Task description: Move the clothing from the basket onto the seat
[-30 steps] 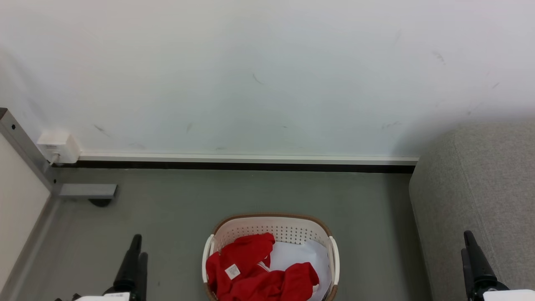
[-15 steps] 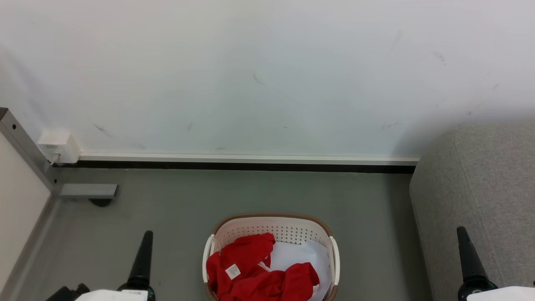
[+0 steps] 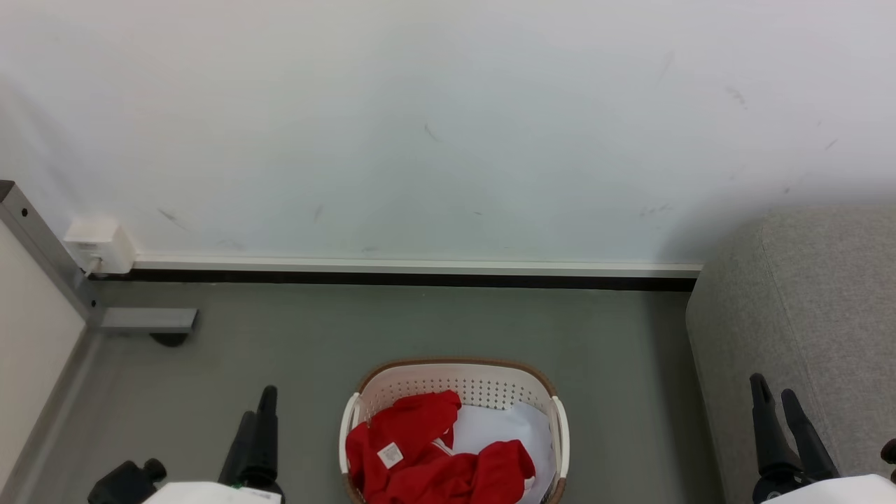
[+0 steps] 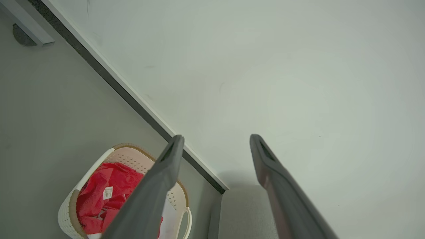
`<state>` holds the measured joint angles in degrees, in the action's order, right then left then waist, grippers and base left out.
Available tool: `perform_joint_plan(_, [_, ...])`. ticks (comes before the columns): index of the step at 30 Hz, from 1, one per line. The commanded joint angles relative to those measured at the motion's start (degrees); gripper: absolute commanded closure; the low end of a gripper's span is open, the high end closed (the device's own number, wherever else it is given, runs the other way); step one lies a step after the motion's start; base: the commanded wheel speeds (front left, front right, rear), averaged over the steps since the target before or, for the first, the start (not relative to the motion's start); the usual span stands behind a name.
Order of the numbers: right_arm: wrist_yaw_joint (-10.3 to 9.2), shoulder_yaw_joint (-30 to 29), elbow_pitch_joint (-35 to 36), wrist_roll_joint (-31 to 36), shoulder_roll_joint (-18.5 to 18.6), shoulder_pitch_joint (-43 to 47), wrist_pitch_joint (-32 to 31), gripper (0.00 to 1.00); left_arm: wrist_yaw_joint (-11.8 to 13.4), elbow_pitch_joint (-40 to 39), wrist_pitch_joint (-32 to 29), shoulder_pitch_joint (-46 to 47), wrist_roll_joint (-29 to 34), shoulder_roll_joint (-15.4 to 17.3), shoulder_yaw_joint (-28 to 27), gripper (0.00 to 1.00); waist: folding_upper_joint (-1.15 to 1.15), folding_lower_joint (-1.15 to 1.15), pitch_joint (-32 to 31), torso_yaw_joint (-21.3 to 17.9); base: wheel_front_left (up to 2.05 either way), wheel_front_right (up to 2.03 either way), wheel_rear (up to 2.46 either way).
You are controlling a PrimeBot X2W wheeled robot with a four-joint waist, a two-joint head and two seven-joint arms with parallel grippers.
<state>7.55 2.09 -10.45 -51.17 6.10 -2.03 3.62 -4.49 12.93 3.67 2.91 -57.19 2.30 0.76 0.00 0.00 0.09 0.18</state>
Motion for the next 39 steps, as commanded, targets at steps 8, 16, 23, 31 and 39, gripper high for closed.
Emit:
perform_joint_plan(8, [-0.05, 1.4, 1.3, 8.1, 1.6, 0.0, 1.8, 0.0, 0.2, -0.8, 1.8, -0.2, 11.2, 0.4, 0.9, 0.0, 0.0, 0.0, 0.0, 0.0, 0.0, 0.0, 0.0])
perform_joint_plan(16, [-0.05, 2.4, 1.3, 14.0, 2.5, 0.2, 3.2, 0.0, 0.2, -0.3, 3.2, -0.6, 19.4, 0.6, 1.0, 0.0, 0.0, 0.0, -0.1, -0.2, 0.0, 0.0, 0.0])
perform_joint_plan(23, [-0.06, 2.6, 1.1, 18.5, 2.8, 0.3, 4.3, 0.0, 0.1, -0.3, 4.2, -0.7, 25.0, 0.8, 1.3, 0.0, 0.0, 0.0, -0.1, -0.3, 0.0, 0.0, 0.0])
perform_joint_plan(31, [-0.07, 2.6, 0.8, 22.9, 3.1, 0.7, 5.5, 0.0, 0.2, 0.0, 5.5, -1.2, 30.3, 1.0, 1.2, 0.0, 0.0, 0.0, -0.1, -0.3, 0.0, 0.0, 0.0])
perform_joint_plan(39, [-0.08, 2.4, 0.8, 25.9, 3.0, 1.4, 6.7, 0.0, 0.1, 1.1, 6.7, -1.7, 34.9, 1.1, 1.1, 0.0, 0.0, 0.0, -0.2, -0.2, 0.0, 0.0, 0.0])
